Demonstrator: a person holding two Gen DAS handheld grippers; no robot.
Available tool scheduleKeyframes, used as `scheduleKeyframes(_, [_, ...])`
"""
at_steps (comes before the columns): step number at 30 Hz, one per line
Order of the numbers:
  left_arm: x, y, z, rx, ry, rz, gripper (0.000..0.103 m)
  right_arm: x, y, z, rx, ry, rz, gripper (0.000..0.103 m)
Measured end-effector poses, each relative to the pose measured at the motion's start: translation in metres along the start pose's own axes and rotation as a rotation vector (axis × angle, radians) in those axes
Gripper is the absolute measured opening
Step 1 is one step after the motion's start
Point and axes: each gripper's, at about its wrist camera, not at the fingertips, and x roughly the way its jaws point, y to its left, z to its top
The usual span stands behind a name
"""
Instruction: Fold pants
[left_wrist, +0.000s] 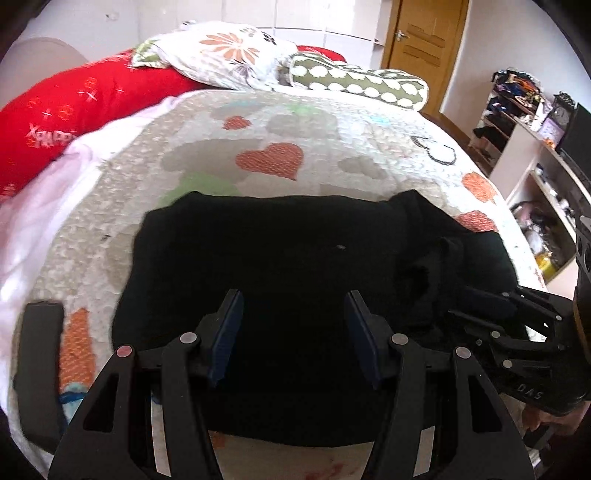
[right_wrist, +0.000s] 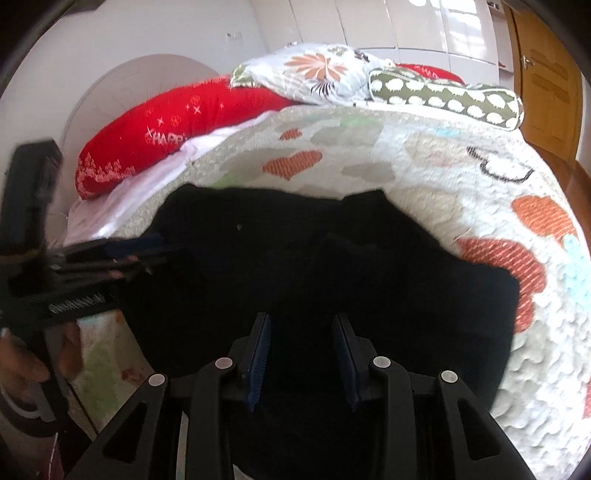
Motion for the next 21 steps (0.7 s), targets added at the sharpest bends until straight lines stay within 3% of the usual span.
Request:
scheduleKeyframes(16, [-0.016,0.031,-0.013,-0.06,-0.039,0.06,0.057,-0.01,0.026,0.033,-0.04,-0.038,0.041,0.034])
scheduleKeyframes(21, [-0.021,0.044,-0.02,-0.088,-0.047,0.101,0.057,0.004,0.035,0.043,-0.04,-0.017,0.082,0.042])
